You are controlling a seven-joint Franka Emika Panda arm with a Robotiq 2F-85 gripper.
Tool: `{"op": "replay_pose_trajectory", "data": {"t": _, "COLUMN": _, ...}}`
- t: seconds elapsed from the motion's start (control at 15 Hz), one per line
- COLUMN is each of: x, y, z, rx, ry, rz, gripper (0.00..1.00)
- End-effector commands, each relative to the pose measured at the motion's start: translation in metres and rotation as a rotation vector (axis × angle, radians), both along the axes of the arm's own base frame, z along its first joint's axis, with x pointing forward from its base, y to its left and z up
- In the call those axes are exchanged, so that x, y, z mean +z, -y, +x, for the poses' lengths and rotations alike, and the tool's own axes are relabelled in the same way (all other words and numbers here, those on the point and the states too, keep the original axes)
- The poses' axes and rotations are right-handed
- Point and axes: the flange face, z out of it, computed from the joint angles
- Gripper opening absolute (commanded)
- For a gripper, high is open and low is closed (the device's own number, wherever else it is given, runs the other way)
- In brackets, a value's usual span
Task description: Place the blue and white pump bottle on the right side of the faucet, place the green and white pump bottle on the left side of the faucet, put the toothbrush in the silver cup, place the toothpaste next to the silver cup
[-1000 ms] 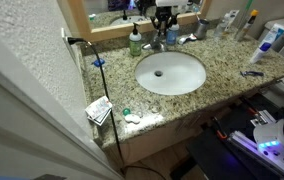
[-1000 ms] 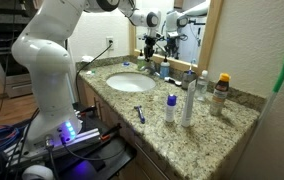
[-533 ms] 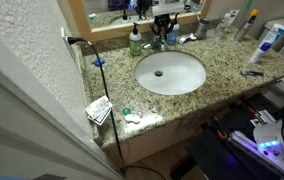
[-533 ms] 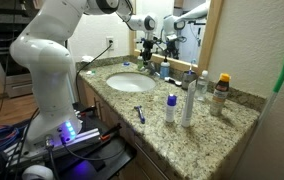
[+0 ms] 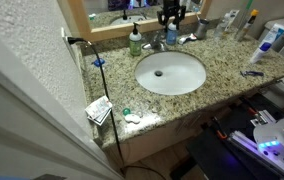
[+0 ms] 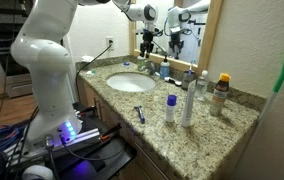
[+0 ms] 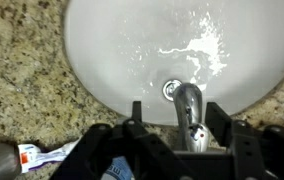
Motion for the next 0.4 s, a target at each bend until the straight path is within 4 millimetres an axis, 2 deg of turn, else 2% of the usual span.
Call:
{"op": "replay_pose_trajectory", "data": {"t": 0.0, "x": 0.047, "y": 0.038, "z": -0.043, "rx": 0.132, "ry": -0.097, "rz": 0.056, "gripper": 0.97}}
{"op": "replay_pose_trajectory", "data": {"t": 0.13, "x": 0.073, "y": 0.069, "z": -0.057, "rx": 0.154, "ry": -0.107, "rz": 0.052, "gripper": 1.0}}
{"op": "replay_pose_trajectory", "data": {"t": 0.2, "x": 0.061, "y": 0.046, "z": -0.036, "rx": 0.124, "ry": -0.087, "rz": 0.041, "gripper": 0.93}}
{"op": "replay_pose_trajectory", "data": {"t": 0.27, "x": 0.072, "y": 0.058, "z": -0.042, "rx": 0.13, "ry": -0.087, "rz": 0.047, "gripper": 1.0}}
{"op": "replay_pose_trajectory", "data": {"t": 0.33, "x": 0.079, "y": 0.067, "z": -0.046, "rx": 0.13, "ry": -0.084, "rz": 0.052, "gripper": 1.0}}
